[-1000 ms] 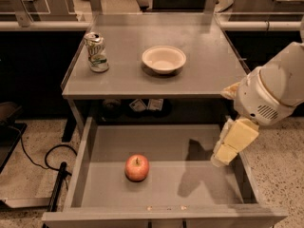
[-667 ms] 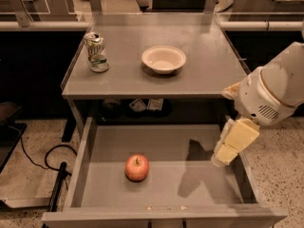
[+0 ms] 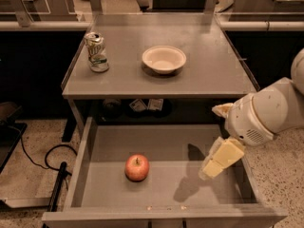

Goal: Pick apple from top drawer and place on counter

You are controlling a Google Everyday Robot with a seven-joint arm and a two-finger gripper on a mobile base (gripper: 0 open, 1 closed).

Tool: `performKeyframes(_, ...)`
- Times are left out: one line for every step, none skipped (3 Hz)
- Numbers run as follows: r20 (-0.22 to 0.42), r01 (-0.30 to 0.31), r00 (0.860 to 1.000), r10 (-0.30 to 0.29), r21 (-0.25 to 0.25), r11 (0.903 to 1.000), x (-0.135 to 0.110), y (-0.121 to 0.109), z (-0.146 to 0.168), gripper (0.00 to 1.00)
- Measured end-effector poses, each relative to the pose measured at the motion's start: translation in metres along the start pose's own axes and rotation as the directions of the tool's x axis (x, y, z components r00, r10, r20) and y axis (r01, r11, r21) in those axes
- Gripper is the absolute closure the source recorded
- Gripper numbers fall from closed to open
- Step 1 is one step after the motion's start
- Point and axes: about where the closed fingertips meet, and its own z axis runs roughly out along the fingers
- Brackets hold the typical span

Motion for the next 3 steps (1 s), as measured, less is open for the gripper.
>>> performKeyframes(0.09, -0.021, 0.996, 0.02, 0.01, 0.9997, 0.004, -0.004, 0.027, 0.0)
performKeyframes(0.148, -0.031, 0.989, 0.031, 0.002, 0.9995, 0.01, -0.007, 0.05, 0.0)
performKeyframes(0.148, -0.031, 0.989, 0.031, 0.002, 0.9995, 0.01, -0.007, 0.05, 0.0)
